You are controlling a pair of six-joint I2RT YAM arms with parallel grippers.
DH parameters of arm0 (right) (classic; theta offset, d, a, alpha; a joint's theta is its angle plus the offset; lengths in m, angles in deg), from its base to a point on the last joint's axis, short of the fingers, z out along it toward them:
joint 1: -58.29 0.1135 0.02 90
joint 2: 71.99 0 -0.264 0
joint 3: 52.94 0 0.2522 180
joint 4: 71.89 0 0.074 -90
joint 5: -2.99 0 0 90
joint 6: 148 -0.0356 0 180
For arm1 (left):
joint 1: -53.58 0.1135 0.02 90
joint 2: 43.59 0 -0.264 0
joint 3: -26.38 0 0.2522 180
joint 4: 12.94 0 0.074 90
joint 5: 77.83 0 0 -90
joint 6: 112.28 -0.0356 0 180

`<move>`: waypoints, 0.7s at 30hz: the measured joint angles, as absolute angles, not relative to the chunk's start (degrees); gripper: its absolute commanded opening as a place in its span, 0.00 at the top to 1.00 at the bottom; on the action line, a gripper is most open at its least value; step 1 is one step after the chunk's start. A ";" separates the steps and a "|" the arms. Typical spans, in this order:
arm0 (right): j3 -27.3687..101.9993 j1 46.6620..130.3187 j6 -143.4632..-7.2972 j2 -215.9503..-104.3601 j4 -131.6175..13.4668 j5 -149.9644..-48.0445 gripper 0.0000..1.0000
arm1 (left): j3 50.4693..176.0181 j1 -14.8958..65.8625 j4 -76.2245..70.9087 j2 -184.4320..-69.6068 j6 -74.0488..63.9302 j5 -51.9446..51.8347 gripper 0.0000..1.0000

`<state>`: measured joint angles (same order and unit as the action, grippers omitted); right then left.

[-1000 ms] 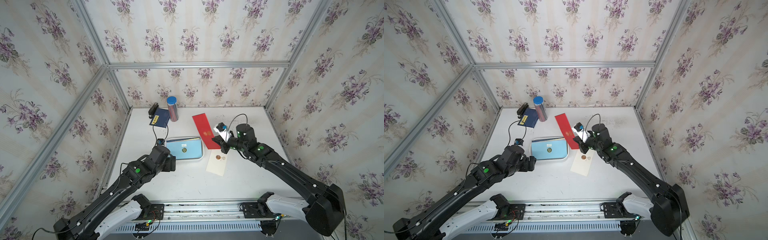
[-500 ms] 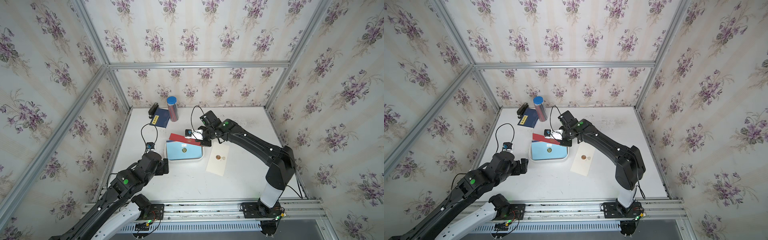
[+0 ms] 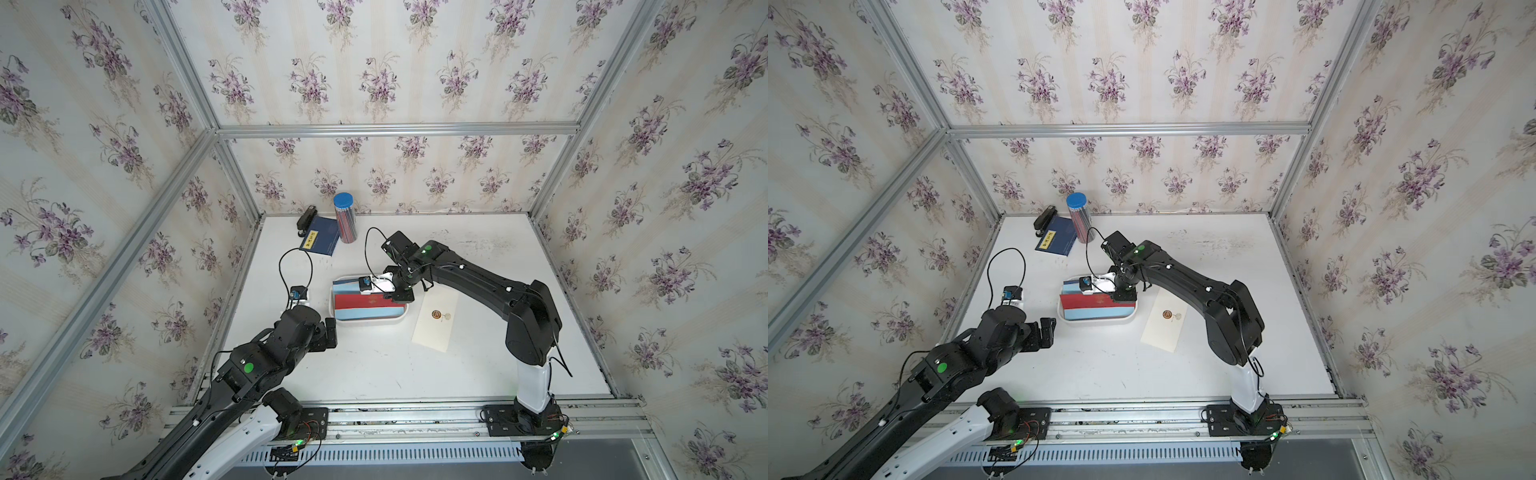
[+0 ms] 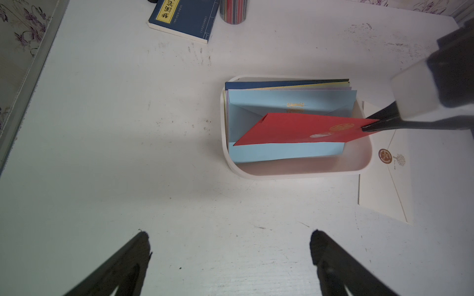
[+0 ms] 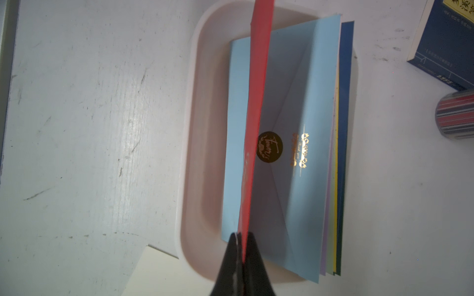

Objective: Put the sealed envelopes into the storage box
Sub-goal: Place the envelope in the storage box.

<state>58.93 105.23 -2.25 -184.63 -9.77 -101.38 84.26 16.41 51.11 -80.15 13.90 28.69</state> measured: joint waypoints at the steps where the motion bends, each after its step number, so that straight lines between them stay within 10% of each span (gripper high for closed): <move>1: 59.04 105.27 -2.25 -185.02 -9.70 -101.35 1.00 | 84.19 16.41 51.08 -80.17 13.88 28.69 0.02; 21: 61.38 106.54 -2.64 -189.59 -15.62 -96.70 0.76 | 83.51 16.33 50.76 -80.10 13.82 28.64 0.00</move>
